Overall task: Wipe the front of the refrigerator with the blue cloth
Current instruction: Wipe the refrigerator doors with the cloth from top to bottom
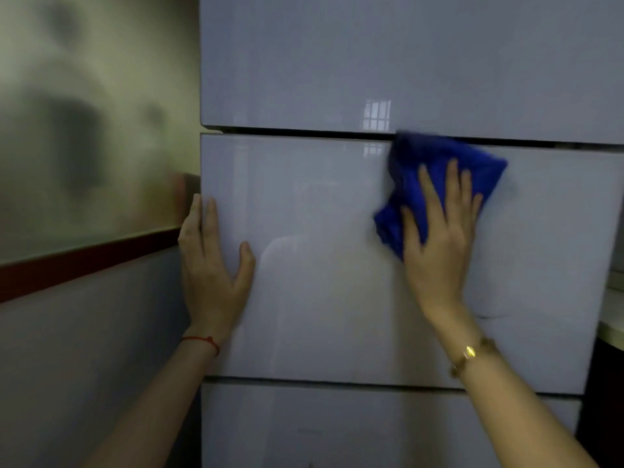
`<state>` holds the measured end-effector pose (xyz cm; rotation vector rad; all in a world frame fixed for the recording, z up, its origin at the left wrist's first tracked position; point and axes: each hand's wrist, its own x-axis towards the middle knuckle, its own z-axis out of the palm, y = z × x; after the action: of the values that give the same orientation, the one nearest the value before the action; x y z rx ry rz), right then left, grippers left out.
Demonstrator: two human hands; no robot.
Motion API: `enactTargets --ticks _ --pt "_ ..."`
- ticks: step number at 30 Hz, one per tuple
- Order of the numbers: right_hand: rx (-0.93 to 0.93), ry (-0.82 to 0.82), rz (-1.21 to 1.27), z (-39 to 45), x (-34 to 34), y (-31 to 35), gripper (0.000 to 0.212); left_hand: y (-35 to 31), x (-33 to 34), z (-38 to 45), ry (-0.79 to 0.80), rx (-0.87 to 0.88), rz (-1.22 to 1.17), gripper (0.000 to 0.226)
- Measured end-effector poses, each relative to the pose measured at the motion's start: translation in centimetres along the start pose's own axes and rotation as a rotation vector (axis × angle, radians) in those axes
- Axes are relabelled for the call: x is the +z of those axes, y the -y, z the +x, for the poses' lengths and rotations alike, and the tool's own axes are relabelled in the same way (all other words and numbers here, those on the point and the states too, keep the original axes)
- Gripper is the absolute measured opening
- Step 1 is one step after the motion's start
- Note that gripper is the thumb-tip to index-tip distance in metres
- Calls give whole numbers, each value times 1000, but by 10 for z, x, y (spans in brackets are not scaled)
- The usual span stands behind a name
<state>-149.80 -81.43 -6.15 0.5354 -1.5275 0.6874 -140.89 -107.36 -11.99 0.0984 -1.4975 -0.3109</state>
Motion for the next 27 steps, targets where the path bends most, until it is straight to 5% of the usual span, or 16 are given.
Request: enactTargets --ticks 3,7,10,15,17,22,27 --pt "-183 49 -16 5 19 35 51 1 0 0 8 -5 2 69" --pt "-455 247 -34 -94 14 27 51 3 -2 1 9 5 25 70" --pt "-362 262 -66 -112 -8 -15 49 2 -3 1 20 4 33 73" --pt "38 11 -1 -8 -14 -26 48 -5 -1 0 20 -23 47 75" --pt "-8 6 -17 7 -9 -15 49 -11 2 -2 13 -50 42 77" --pt "-222 203 -79 -111 -23 -43 52 -18 10 -5 1 -93 41 80" --pt "146 90 -49 -124 -45 -85 50 -18 9 -6 1 -68 82 80"
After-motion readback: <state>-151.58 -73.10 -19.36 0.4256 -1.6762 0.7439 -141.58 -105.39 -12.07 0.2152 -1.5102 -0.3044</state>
